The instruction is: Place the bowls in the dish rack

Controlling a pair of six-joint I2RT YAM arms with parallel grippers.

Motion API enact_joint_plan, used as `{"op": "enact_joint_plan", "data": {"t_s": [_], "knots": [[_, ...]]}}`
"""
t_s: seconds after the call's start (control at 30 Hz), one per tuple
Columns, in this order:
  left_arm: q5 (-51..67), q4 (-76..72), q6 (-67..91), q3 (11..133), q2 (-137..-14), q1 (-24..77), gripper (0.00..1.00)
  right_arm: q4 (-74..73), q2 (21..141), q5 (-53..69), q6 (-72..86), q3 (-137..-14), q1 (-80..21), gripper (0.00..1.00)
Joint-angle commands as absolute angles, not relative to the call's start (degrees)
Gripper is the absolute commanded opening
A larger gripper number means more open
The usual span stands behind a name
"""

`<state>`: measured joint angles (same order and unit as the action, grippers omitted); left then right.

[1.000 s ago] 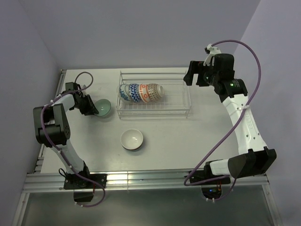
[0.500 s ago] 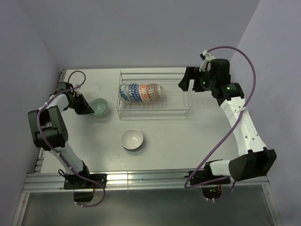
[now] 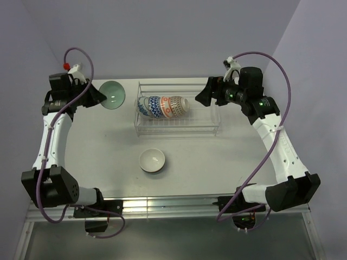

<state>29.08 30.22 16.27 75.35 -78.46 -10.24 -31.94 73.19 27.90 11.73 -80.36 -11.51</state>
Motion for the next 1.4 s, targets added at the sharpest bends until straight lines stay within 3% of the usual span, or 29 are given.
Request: {"op": "enact_joint_plan", "data": {"t_s": [0.0,0.23,0.43,0.73,1.37], "knots": [[30.8,25.8,19.6,79.3,-76.9,-3.4,0.00,-27.2,70.1,35.2,12.1,-82.6,-12.0,1.00],[33.4,11.2,24.9,79.7,-77.9,13.4,0.00,-26.5,68.0,40.1,14.7,-81.5,-12.0,1.00],[39.2,0.0,32.0,80.4,-83.5,19.2,0.00,-25.1,67.1,42.8,19.4,-78.5,-12.0,1.00],[42.5,-12.7,41.9,79.4,-90.3,23.0,0.00,-19.0,70.7,48.0,31.9,-76.6,-12.2,1.00],[47.3,-19.9,47.5,76.9,-92.2,25.0,0.00,-13.7,75.9,46.2,34.4,-76.1,-15.8,1.00]]}}
